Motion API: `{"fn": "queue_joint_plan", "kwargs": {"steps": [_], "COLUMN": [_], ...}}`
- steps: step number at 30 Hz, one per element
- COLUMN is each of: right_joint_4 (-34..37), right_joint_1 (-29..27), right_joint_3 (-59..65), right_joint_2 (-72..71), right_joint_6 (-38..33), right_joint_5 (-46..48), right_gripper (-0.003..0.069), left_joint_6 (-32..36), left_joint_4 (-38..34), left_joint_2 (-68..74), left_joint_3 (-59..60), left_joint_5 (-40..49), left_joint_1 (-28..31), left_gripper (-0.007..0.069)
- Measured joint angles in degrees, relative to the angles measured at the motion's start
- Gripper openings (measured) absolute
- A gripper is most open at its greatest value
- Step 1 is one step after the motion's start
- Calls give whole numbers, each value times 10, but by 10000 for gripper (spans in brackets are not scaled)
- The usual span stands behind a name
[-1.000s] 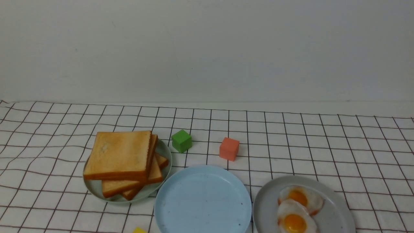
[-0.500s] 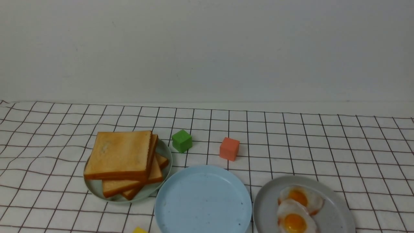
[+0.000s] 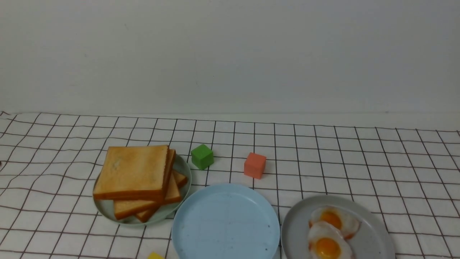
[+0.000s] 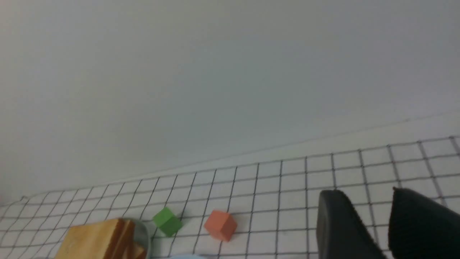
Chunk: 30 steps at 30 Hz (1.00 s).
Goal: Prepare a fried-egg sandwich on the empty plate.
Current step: Use the left arm to grab a slice of bread
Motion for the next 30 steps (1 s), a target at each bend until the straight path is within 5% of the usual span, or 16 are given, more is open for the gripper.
{"fn": "queue_joint_plan", "kwargs": {"steps": [8, 18, 24, 30], "right_joint_4": [140, 285, 318, 333], "right_joint_1": [22, 57, 67, 68], "right_joint_3": [28, 5, -53, -74], "right_joint_2": [97, 260, 338, 372], "right_joint_6": [-6, -167, -262, -279], "right_joint_5": [-59, -54, 23, 83], "right_gripper": [241, 241, 241, 241], "left_joint_6": [98, 144, 184, 205], "left_joint_4": [-105, -235, -276, -273], "left_joint_2": [12, 23, 57, 86], "left_joint_3": [11, 52, 52, 52], "left_joint_5": [117, 99, 106, 118], "left_joint_1": [0, 0, 0, 0], "left_gripper": [238, 238, 238, 238]}}
